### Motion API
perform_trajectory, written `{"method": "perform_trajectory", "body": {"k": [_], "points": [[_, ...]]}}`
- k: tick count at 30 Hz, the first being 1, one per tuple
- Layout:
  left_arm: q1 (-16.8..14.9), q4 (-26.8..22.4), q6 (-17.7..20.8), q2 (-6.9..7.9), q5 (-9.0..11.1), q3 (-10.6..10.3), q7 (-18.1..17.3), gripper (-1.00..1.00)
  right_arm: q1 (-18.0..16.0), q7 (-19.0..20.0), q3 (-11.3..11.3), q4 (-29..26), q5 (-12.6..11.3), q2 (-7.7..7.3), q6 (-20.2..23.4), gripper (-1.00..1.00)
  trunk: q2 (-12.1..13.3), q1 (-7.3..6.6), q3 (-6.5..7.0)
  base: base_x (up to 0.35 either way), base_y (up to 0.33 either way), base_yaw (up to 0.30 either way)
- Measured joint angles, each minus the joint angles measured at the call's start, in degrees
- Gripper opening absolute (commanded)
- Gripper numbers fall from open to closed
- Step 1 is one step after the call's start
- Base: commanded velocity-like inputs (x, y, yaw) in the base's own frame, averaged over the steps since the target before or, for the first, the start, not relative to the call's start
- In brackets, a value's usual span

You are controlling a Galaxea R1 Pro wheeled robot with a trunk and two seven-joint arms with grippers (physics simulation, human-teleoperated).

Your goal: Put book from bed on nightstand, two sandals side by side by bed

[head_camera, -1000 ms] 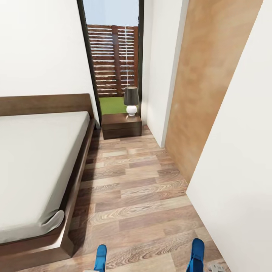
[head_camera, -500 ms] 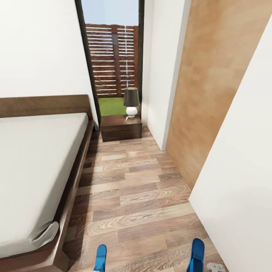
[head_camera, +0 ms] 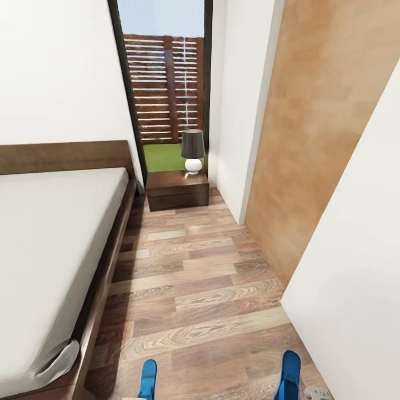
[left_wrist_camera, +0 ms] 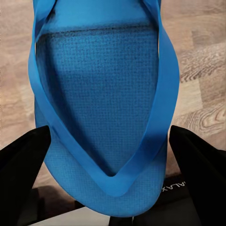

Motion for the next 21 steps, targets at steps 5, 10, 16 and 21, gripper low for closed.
{"method": "perform_trajectory", "body": {"k": [5, 10, 16, 21], "points": [[0.0, 0.0, 0.1, 0.04, 0.0, 0.0, 0.0, -1.0, 0.0, 0.0, 0.0, 0.0, 0.0, 0.0, 0.0, -1.0, 0.0, 0.0, 0.0, 0.15, 0.0, 0.0], [0.0, 0.0, 0.0, 0.04, 0.0, 0.0, 0.0, -1.0, 0.0, 0.0, 0.0, 0.0, 0.0, 0.0, 0.0, -1.0, 0.0, 0.0, 0.0, 0.181, 0.0, 0.0], [0.0, 0.0, 0.0, 0.07, 0.0, 0.0, 0.0, -1.0, 0.0, 0.0, 0.0, 0.0, 0.0, 0.0, 0.0, -1.0, 0.0, -0.02, 0.0, 0.303, 0.0, 0.0], [0.0, 0.0, 0.0, 0.05, 0.0, 0.0, 0.0, -1.0, 0.0, 0.0, 0.0, 0.0, 0.0, 0.0, 0.0, -1.0, 0.0, -0.02, 0.0, 0.319, 0.0, 0.0]]}}
